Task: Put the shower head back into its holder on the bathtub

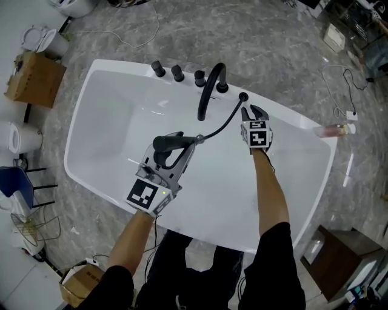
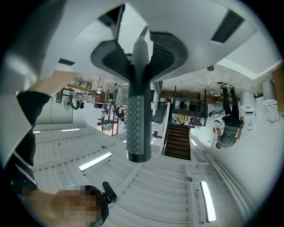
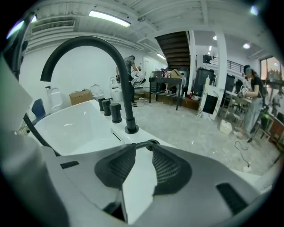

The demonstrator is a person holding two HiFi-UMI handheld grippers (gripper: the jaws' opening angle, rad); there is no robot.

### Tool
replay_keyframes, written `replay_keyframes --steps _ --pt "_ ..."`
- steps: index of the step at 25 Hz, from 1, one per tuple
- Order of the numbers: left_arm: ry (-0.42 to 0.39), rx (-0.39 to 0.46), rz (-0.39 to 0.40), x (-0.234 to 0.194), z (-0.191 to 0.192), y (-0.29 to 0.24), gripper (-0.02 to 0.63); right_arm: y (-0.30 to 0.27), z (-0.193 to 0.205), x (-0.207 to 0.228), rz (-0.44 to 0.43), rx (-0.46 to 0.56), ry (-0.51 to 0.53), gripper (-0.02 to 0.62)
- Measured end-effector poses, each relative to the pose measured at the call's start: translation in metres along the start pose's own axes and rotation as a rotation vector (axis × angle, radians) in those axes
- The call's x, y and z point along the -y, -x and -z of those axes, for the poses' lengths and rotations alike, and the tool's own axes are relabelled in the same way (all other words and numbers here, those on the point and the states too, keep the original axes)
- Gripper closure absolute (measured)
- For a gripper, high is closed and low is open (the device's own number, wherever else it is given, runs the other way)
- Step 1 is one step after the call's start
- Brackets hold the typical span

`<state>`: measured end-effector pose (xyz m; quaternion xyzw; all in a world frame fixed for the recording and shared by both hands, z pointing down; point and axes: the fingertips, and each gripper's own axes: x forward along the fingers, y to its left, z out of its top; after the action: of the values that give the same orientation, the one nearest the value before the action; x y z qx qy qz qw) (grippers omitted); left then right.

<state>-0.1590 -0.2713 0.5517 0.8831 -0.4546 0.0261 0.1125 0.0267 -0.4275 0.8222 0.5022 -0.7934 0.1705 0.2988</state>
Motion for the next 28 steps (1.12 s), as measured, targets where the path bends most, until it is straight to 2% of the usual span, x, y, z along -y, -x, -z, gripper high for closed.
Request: replay_keyframes --steps 2,7,12,20,28 --pt "-0.005 0.006 0.005 0.003 -0.003 0.001 0.457 0.005 0.002 0.003 0.011 -0.002 -0.016 0.514" --pt "-0.006 0.028 0.014 0.014 -0.014 -0.004 0.457 0.029 0.002 0.006 0.012 0.008 -0.011 0.546" --pt "-0.028 0.035 0.015 0.026 -0.027 -0.01 0.457 0.066 -0.003 -0.004 -0.014 0.042 -0.006 0.589" --pt "-0.089 0.035 0.036 0.047 -0.049 -0.028 0.457 0.14 -0.005 -0.017 -0.085 0.093 0.012 0.591" --pt "-0.156 0.024 0.092 0.071 -0.068 -0.057 0.457 0.226 0.04 -0.027 -0.108 0.059 -0.053 0.591"
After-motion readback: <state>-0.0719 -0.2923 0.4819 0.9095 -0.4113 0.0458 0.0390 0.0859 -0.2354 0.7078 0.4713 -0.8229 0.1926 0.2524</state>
